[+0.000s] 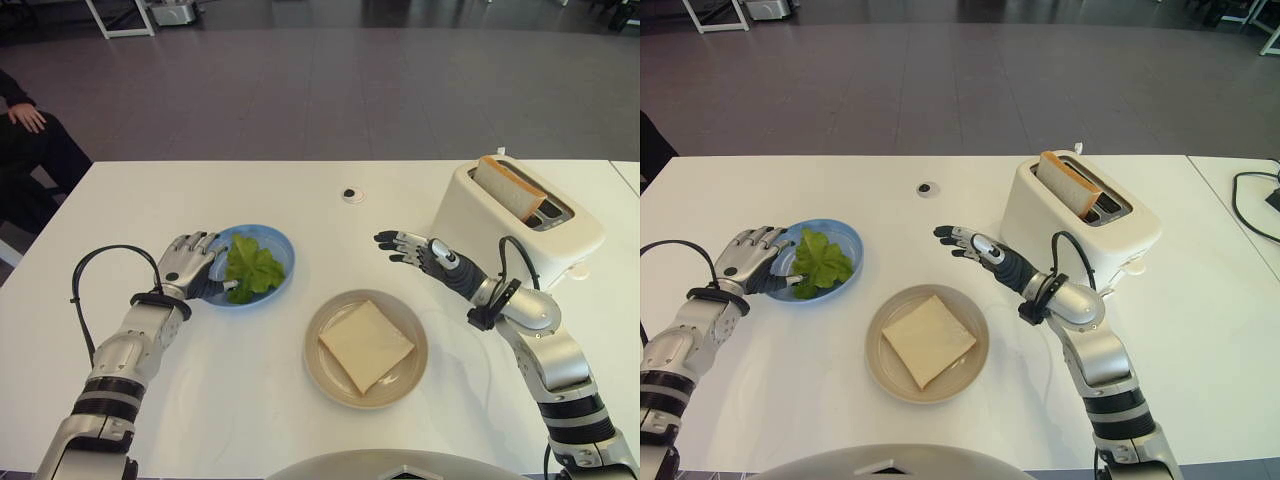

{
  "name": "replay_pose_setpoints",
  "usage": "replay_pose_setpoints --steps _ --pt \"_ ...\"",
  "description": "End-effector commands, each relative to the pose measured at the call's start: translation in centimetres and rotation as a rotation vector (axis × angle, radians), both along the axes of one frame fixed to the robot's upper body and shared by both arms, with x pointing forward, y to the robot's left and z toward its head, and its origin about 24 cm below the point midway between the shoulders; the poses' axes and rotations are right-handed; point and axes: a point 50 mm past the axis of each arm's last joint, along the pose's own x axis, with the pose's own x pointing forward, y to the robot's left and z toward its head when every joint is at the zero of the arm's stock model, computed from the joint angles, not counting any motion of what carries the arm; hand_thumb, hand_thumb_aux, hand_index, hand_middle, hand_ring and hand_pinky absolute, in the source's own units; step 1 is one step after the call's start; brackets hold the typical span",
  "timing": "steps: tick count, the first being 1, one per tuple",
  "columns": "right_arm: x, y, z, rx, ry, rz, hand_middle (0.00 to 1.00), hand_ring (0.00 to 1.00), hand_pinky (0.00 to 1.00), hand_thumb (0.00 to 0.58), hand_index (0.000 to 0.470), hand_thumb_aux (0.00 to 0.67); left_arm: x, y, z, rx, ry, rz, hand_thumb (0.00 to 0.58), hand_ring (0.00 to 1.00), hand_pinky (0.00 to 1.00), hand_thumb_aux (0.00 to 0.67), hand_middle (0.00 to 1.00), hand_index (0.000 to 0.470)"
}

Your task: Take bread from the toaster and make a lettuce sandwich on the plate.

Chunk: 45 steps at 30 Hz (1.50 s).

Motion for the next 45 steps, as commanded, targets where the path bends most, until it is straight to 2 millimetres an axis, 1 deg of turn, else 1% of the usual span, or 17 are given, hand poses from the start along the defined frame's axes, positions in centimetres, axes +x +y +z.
replay_pose_setpoints --steps 1,2,5,6,7,8,9,11,12,19,22,25,29,31,40,43,45 --pt "0.1 -0.3 0.1 0.015 -0.006 -0.014 0.00 0.00 0.00 0.000 0.000 0.000 0.2 -0.4 -0.4 -0.015 0.002 -0.033 0.100 0.00 0.00 0.060 0.00 0.042" --pt "0.1 -0.3 0.1 0.017 -0.006 -0.013 0.00 0.00 0.00 0.000 0.000 0.000 0.2 -0.4 -0.3 -0.023 -0.003 -0.037 0.058 0.00 0.00 0.034 0.00 0.024" --pt "0.1 -0.1 0.1 0.020 -0.006 -0.008 0.00 0.00 0.00 0.000 0.000 0.000 0.3 -0.4 -0.2 -0.053 -0.006 -0.040 0.053 0.00 0.00 0.032 0.00 0.022" --pt "0.1 -0.1 0.1 0.021 -0.006 -0.009 0.00 0.00 0.00 0.000 0.000 0.000 0.3 -0.4 -0.3 -0.062 0.001 -0.042 0.087 0.00 0.00 0.053 0.00 0.037" --pt "0.1 -0.1 0.1 0.023 -0.006 -0.010 0.00 0.00 0.00 0.000 0.000 0.000 0.2 -0.5 -0.5 -0.064 0.009 -0.044 0.160 0.00 0.00 0.100 0.00 0.070" --pt "0.1 -0.1 0.1 0.025 -0.006 -0.011 0.00 0.00 0.00 0.000 0.000 0.000 0.1 -0.5 -0.9 -0.074 0.024 -0.044 0.313 0.00 0.00 0.215 0.00 0.151" --pt "0.1 -0.2 0.1 0.027 -0.008 -0.016 0.00 0.00 0.00 0.000 0.000 0.000 0.0 -0.5 -1.2 -0.084 0.040 -0.046 0.472 0.00 0.00 0.381 0.00 0.267" --pt "0.1 -0.3 0.2 0.032 -0.013 -0.024 0.00 0.00 0.00 0.000 0.000 0.000 -0.1 -0.5 -1.6 -0.098 0.061 -0.049 0.573 0.00 0.00 0.596 0.00 0.418" --pt "0.2 -0.3 0.2 0.033 -0.014 -0.027 0.00 0.00 0.00 0.000 0.000 0.000 -0.1 -0.5 -1.7 -0.102 0.068 -0.052 0.580 0.00 0.00 0.670 0.00 0.470" --pt "0.2 -0.4 0.7 0.046 -0.037 -0.038 0.00 0.00 0.00 0.000 0.000 0.000 -0.4 -0.6 -2.5 -0.141 0.116 -0.072 0.580 0.00 0.00 0.670 0.00 0.470" --pt "0.2 -0.4 0.8 0.049 -0.043 -0.043 0.00 0.00 0.00 0.000 0.000 0.000 -0.4 -0.7 -2.3 -0.148 0.114 -0.086 0.580 0.00 0.00 0.670 0.00 0.470" --pt "0.3 -0.5 0.8 0.049 -0.048 -0.046 0.00 0.00 0.00 0.000 0.000 0.000 -0.3 -0.4 -1.0 -0.151 0.066 -0.092 0.580 0.00 0.00 0.670 0.00 0.470" --pt "0.5 -0.6 0.9 0.048 -0.057 -0.053 0.00 0.00 0.00 0.000 0.000 0.000 -0.3 0.5 2.8 -0.210 -0.057 -0.079 0.580 0.00 0.00 0.670 0.00 0.470" --pt "0.6 -0.7 0.9 0.049 -0.060 -0.059 0.00 0.00 0.00 0.000 0.000 0.000 -0.4 0.2 3.8 -0.257 -0.082 -0.093 0.580 0.00 0.00 0.670 0.00 0.470" --pt "0.9 -1.0 0.8 0.055 -0.060 -0.075 0.00 0.00 0.00 0.000 0.000 0.000 -1.1 -0.6 3.8 -0.363 -0.073 -0.106 0.580 0.00 0.00 0.670 0.00 0.470" --pt "1.0 -1.3 0.6 0.058 -0.064 -0.092 0.00 0.00 0.00 0.000 0.000 0.000 -1.3 -1.3 4.6 -0.423 -0.096 -0.133 0.580 0.00 0.00 0.670 0.00 0.470" --pt "1.2 -1.8 0.7 0.066 -0.073 -0.108 0.00 0.00 0.00 0.000 0.000 0.000 -1.7 -2.5 5.6 -0.479 -0.112 -0.183 0.580 0.00 0.00 0.670 0.00 0.470"
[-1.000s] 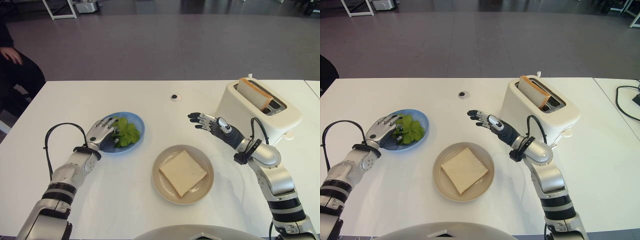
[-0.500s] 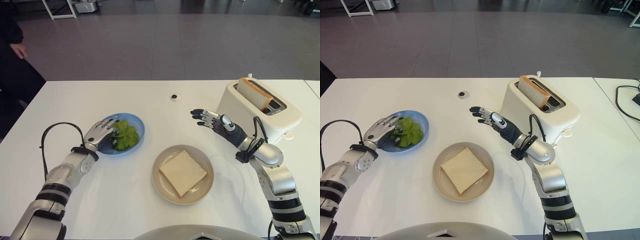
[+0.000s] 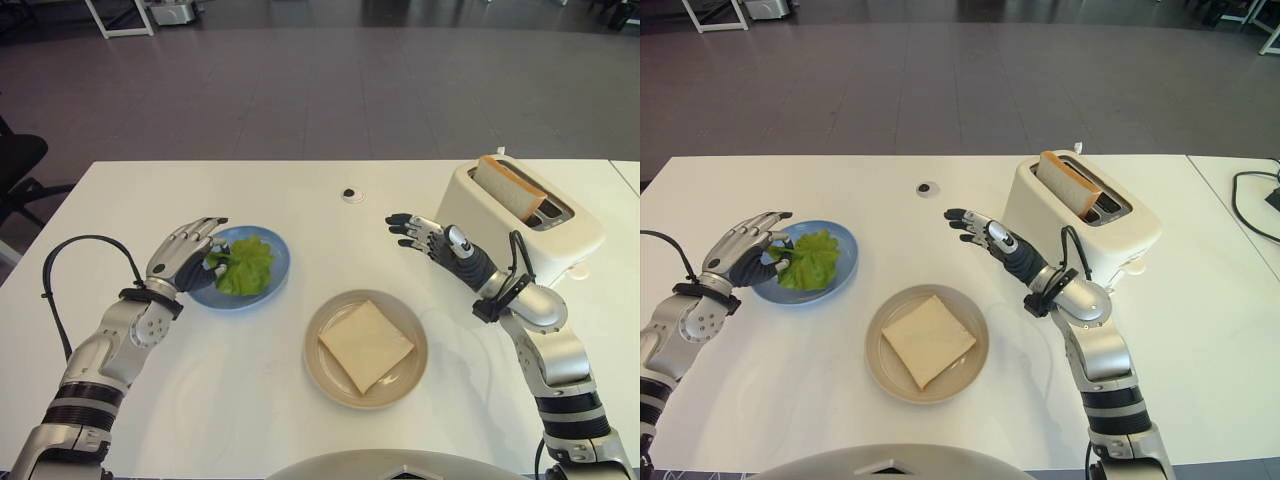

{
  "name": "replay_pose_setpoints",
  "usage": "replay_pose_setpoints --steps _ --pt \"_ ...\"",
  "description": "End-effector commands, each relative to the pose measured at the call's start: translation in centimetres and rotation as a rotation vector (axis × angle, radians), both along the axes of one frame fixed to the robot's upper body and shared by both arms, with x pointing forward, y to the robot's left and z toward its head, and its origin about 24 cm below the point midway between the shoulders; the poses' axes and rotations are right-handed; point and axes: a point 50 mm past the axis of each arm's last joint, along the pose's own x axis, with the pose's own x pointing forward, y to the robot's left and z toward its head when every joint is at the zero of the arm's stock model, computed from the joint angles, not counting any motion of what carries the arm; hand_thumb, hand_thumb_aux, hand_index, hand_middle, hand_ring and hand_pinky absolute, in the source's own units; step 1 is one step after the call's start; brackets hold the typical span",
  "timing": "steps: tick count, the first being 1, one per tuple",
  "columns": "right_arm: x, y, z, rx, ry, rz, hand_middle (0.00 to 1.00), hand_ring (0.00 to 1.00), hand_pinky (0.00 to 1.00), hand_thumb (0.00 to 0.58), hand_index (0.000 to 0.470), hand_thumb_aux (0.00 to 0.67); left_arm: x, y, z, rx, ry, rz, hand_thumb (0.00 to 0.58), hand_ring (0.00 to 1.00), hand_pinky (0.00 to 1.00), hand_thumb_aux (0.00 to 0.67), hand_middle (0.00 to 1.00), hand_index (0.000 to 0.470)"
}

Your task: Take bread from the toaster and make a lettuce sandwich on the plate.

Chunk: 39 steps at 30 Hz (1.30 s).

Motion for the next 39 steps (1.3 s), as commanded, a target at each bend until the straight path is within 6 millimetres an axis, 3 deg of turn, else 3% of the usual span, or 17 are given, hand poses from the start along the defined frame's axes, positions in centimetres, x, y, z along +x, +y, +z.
replay_pose_setpoints --steps 1,6,11,16,24,25,26,27,36,39 --pt "0.6 -1.1 0.2 0.016 -0.017 -0.049 0.00 0.00 0.00 0.000 0.000 0.000 -0.9 -2.1 1.6 -0.099 -0.033 -0.088 0.580 0.00 0.00 0.670 0.00 0.470" --pt "1.4 -3.6 -0.1 0.031 -0.038 -0.147 0.00 0.00 0.00 0.000 0.000 0.000 -3.4 -9.1 3.1 -0.272 -0.021 -0.348 0.580 0.00 0.00 0.670 0.00 0.470" --pt "1.8 -4.9 -0.2 0.047 -0.039 -0.186 0.00 0.00 0.00 0.000 0.000 0.000 -6.1 -14.6 0.5 -0.300 0.136 -0.521 0.580 0.00 0.00 0.670 0.00 0.470" --pt "1.8 -4.5 -0.2 0.057 -0.044 -0.171 0.00 0.00 0.00 0.000 0.000 0.000 -6.9 -15.4 -2.5 -0.145 0.209 -0.535 0.580 0.00 0.00 0.670 0.00 0.470" --pt "1.6 -4.1 -0.4 0.068 -0.036 -0.160 0.00 0.00 0.00 0.000 0.000 0.000 -7.3 -15.0 -2.9 -0.074 0.196 -0.530 0.580 0.00 0.00 0.670 0.00 0.470" --pt "1.6 -4.1 -0.4 0.069 -0.035 -0.159 0.00 0.00 0.00 0.000 0.000 0.000 -7.2 -15.0 -2.8 -0.075 0.188 -0.525 0.564 0.00 0.00 0.560 0.00 0.393" --pt "1.6 -4.1 -0.4 0.069 -0.035 -0.158 0.00 0.00 0.00 0.000 0.000 0.000 -7.1 -15.0 -2.6 -0.076 0.181 -0.522 0.058 0.00 0.00 0.034 0.00 0.024" --pt "1.6 -4.0 -0.4 0.070 -0.035 -0.157 0.00 0.00 0.00 0.000 0.000 0.000 -7.0 -15.0 -2.6 -0.077 0.176 -0.519 0.000 0.00 0.00 0.000 0.00 0.000" --pt "1.4 -4.2 -0.2 0.068 -0.040 -0.157 0.00 0.00 0.00 0.000 0.000 0.000 -6.8 -14.4 -1.4 -0.073 0.140 -0.507 0.000 0.00 0.00 0.000 0.00 0.000" --pt "1.1 -4.6 2.0 -0.055 -0.204 -0.149 0.00 0.00 0.00 0.000 0.000 0.000 -7.0 -14.8 -0.8 -0.181 0.133 -0.510 0.000 0.00 0.00 0.000 0.00 0.000"
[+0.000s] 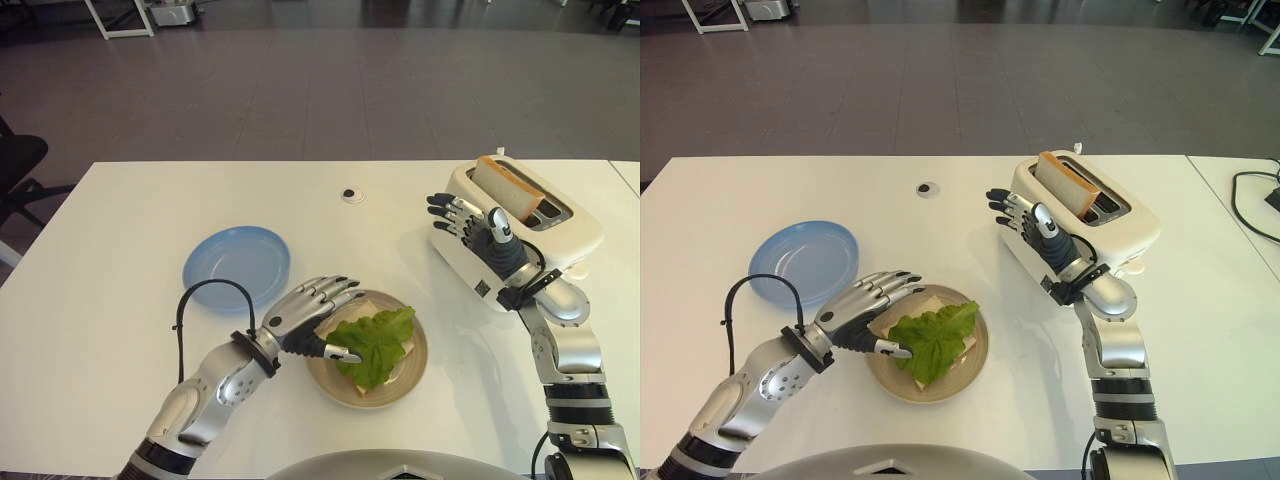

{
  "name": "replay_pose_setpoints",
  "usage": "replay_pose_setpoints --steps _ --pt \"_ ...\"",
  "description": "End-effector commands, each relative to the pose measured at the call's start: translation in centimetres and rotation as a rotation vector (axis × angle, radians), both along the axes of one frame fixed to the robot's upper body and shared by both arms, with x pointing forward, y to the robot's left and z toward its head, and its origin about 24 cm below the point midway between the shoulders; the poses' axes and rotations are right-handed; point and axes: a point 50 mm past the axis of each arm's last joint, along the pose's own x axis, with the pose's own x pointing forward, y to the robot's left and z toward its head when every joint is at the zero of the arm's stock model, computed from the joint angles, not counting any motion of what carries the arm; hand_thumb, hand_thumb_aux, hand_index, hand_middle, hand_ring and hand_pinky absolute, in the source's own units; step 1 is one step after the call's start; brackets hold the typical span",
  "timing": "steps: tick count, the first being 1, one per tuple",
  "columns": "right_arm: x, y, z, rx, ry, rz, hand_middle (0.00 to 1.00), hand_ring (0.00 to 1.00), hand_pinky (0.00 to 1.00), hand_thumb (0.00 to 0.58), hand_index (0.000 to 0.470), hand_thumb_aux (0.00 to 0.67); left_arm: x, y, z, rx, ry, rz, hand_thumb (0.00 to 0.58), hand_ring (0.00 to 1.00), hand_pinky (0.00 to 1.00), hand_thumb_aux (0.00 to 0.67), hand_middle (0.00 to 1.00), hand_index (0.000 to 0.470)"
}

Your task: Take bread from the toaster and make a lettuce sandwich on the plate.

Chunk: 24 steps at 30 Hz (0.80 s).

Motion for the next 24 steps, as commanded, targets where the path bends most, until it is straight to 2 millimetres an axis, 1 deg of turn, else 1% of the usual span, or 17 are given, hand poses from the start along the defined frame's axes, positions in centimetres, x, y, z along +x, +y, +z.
replay_pose_setpoints --steps 1,3,4,5,6,7,8,10,12,13,14,15,18,19,20,21,24 --pt "-0.5 -0.9 3.9 -0.222 -0.254 -0.010 0.00 0.00 0.00 0.000 0.000 0.000 -0.4 -0.4 0.6 -0.186 0.065 0.014 0.000 0.00 0.00 0.000 0.00 0.000" --pt "-0.3 -2.2 7.7 -0.488 -0.470 -0.076 0.00 0.00 0.00 0.000 0.000 0.000 -0.7 -0.8 0.6 -0.400 0.151 0.030 0.000 0.00 0.00 0.000 0.00 0.000" --pt "0.4 -3.4 9.2 -0.647 -0.543 -0.151 0.00 0.00 0.00 0.000 0.000 0.000 -0.8 -0.9 0.3 -0.482 0.190 0.043 0.000 0.00 0.00 0.000 0.00 0.000" --pt "1.5 -4.7 10.2 -0.777 -0.574 -0.217 0.00 0.00 0.00 0.000 0.000 0.000 -0.9 -0.9 0.0 -0.543 0.220 0.065 0.000 0.00 0.00 0.000 0.00 0.000" --pt "2.3 -5.9 10.6 -0.932 -0.599 -0.268 0.00 0.00 0.00 0.000 0.000 0.000 -1.0 -0.8 -0.3 -0.589 0.241 0.084 0.000 0.00 0.00 0.000 0.00 0.000" --pt "3.0 -7.2 10.5 -1.067 -0.589 -0.307 0.00 0.00 0.00 0.000 0.000 0.000 -1.0 -0.8 -0.5 -0.625 0.257 0.096 0.000 0.00 0.00 0.000 0.00 0.000" --pt "3.5 -8.4 10.1 -1.148 -0.558 -0.334 0.00 0.00 0.00 0.000 0.000 0.000 -1.0 -0.8 -0.6 -0.648 0.264 0.102 0.000 0.00 0.00 0.000 0.00 0.000" --pt "4.3 -10.7 8.5 -1.251 -0.459 -0.385 0.00 0.00 0.00 0.000 0.000 0.000 -1.0 -0.8 -0.5 -0.672 0.268 0.099 0.000 0.00 0.00 0.000 0.00 0.000" --pt "4.5 -11.3 6.4 -1.296 -0.389 -0.365 0.00 0.00 0.00 0.000 0.000 0.000 -1.0 -0.8 -0.3 -0.682 0.266 0.093 0.000 0.00 0.00 0.000 0.00 0.000" --pt "4.5 -10.8 5.4 -1.279 -0.375 -0.328 0.00 0.00 0.00 0.075 0.031 0.045 -1.0 -0.8 -0.3 -0.685 0.264 0.091 0.000 0.00 0.00 0.000 0.00 0.000" --pt "4.4 -10.2 4.7 -1.260 -0.369 -0.294 0.00 0.00 0.00 0.248 0.114 0.163 -1.1 -0.8 -0.2 -0.686 0.261 0.089 0.000 0.00 0.00 0.000 0.00 0.000" --pt "4.4 -9.8 4.2 -1.239 -0.366 -0.269 0.00 0.00 0.00 0.390 0.201 0.286 -1.1 -0.8 -0.1 -0.685 0.257 0.088 0.000 0.00 0.00 0.000 0.00 0.000" --pt "4.3 -9.4 3.7 -1.198 -0.356 -0.246 0.00 0.00 0.00 0.496 0.291 0.415 -1.1 -0.7 0.0 -0.681 0.253 0.088 0.000 0.00 0.00 0.000 0.00 0.000" --pt "4.3 -9.4 3.8 -1.193 -0.357 -0.249 0.00 0.00 0.00 0.547 0.358 0.510 -1.1 -0.6 0.0 -0.680 0.253 0.088 0.000 0.00 0.00 0.000 0.00 0.000" --pt "4.3 -9.5 3.9 -1.185 -0.361 -0.257 0.00 0.00 0.00 0.579 0.455 0.649 -1.1 -0.6 0.0 -0.679 0.252 0.089 0.000 0.00 0.00 0.000 0.00 0.000" --pt "4.3 -9.5 4.0 -1.176 -0.364 -0.264 0.00 0.00 0.00 0.580 0.470 0.670 -1.1 -0.6 0.0 -0.679 0.251 0.090 0.000 0.00 0.00 0.000 0.00 0.000" --pt "4.4 -9.2 4.8 -1.120 -0.408 -0.297 0.00 0.00 0.00 0.580 0.470 0.670 -1.1 -0.5 0.0 -0.676 0.248 0.095 0.000 0.00 0.00 0.000 0.00 0.000"
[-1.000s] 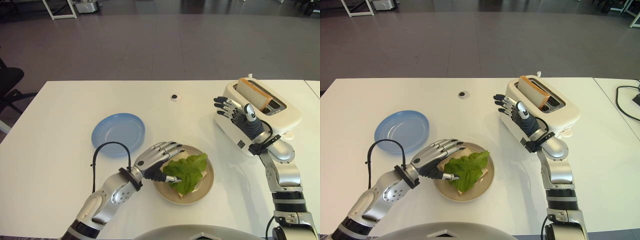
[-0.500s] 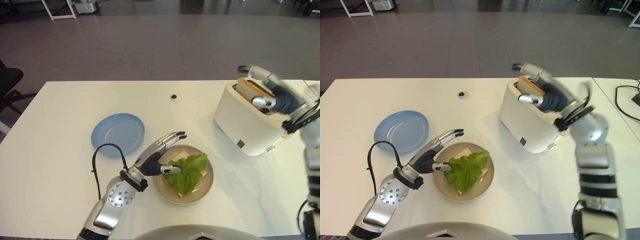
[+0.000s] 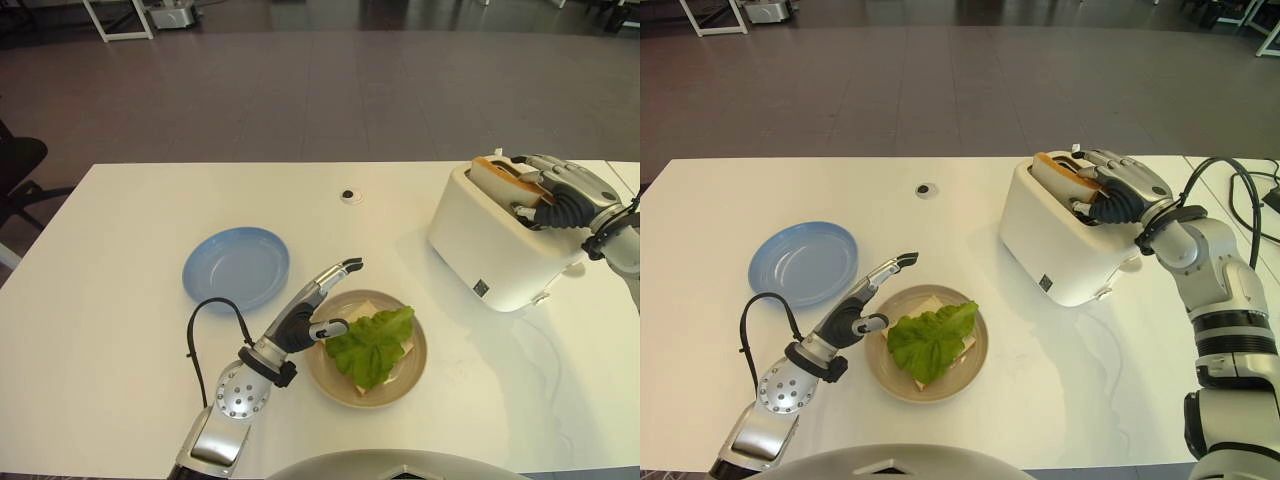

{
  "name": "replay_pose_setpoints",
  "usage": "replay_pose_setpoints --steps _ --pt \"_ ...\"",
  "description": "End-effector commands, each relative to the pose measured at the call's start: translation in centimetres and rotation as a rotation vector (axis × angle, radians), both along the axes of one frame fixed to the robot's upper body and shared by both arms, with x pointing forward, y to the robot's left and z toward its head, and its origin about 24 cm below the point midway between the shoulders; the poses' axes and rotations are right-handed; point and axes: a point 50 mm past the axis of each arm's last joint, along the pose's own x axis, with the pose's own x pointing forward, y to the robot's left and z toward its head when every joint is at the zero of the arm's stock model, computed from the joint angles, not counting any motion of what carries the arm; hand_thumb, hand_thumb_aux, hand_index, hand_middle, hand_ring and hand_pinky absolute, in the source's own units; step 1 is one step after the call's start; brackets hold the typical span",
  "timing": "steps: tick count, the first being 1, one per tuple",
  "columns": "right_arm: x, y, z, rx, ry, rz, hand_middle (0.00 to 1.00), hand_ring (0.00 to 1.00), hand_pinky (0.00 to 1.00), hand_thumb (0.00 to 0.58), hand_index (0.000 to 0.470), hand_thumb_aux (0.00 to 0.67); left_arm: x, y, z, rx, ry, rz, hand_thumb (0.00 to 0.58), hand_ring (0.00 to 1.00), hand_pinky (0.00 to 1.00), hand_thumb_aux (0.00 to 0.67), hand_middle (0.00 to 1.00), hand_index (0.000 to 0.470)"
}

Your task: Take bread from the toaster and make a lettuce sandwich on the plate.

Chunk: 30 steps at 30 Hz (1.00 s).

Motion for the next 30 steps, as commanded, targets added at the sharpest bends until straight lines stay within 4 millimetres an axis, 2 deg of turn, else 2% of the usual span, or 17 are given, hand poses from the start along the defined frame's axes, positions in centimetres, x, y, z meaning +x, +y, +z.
replay_pose_setpoints --steps 1,5,10,13,17,18,20,22,25,27,30 --pt "-0.1 0.2 -0.1 0.060 -0.009 -0.005 0.00 0.00 0.00 0.580 0.470 0.670 -0.1 0.3 -0.1 0.016 0.005 0.009 0.000 0.00 0.00 0.000 0.00 0.000" --pt "0.2 0.0 1.3 0.212 -0.059 -0.027 0.00 0.00 0.00 0.580 0.470 0.670 0.0 0.4 -0.2 0.021 0.007 0.014 0.000 0.00 0.00 0.000 0.00 0.000" --pt "0.7 -1.2 4.9 0.655 -0.081 -0.023 0.00 0.00 0.00 0.580 0.470 0.670 0.1 0.5 -0.4 0.025 0.009 0.022 0.000 0.00 0.00 0.000 0.00 0.000" --pt "-0.1 -1.1 7.8 0.855 -0.018 0.118 0.00 0.00 0.00 0.580 0.470 0.670 0.2 0.9 -0.2 0.007 0.008 0.034 0.000 0.00 0.00 0.000 0.00 0.000" --pt "-2.0 1.2 8.5 1.044 0.175 0.338 0.00 0.00 0.00 0.580 0.470 0.670 0.2 1.1 0.3 -0.036 -0.001 0.034 0.000 0.00 0.00 0.000 0.00 0.000" --pt "-2.6 2.2 8.2 1.094 0.252 0.391 0.00 0.00 0.00 0.580 0.470 0.670 0.2 1.1 0.3 -0.033 -0.007 0.034 0.000 0.00 0.00 0.000 0.00 0.000" --pt "-3.7 5.0 6.3 1.216 0.496 0.498 0.00 0.00 0.00 0.580 0.470 0.670 0.1 1.2 1.0 -0.068 -0.025 0.029 0.000 0.00 0.00 0.000 0.00 0.000" --pt "-4.9 7.6 3.2 1.296 0.759 0.510 0.00 0.00 0.00 0.580 0.470 0.670 0.0 1.6 2.2 -0.089 -0.081 0.029 0.000 0.00 0.00 0.000 0.00 0.000" --pt "-6.8 10.6 -1.9 1.269 1.055 0.413 0.00 0.00 0.00 0.580 0.470 0.670 -0.1 2.1 4.0 -0.006 -0.203 0.038 0.000 0.00 0.00 0.000 0.00 0.000" --pt "-7.7 11.9 -4.8 1.223 1.186 0.341 0.00 0.00 0.00 0.580 0.470 0.670 -0.4 2.1 4.6 0.042 -0.261 0.039 0.000 0.00 0.00 0.000 0.00 0.000" --pt "-8.6 13.3 -6.8 1.172 1.275 0.303 0.00 0.00 0.00 0.580 0.470 0.670 -0.5 1.8 5.0 0.086 -0.306 0.032 0.000 0.00 0.00 0.000 0.00 0.000"
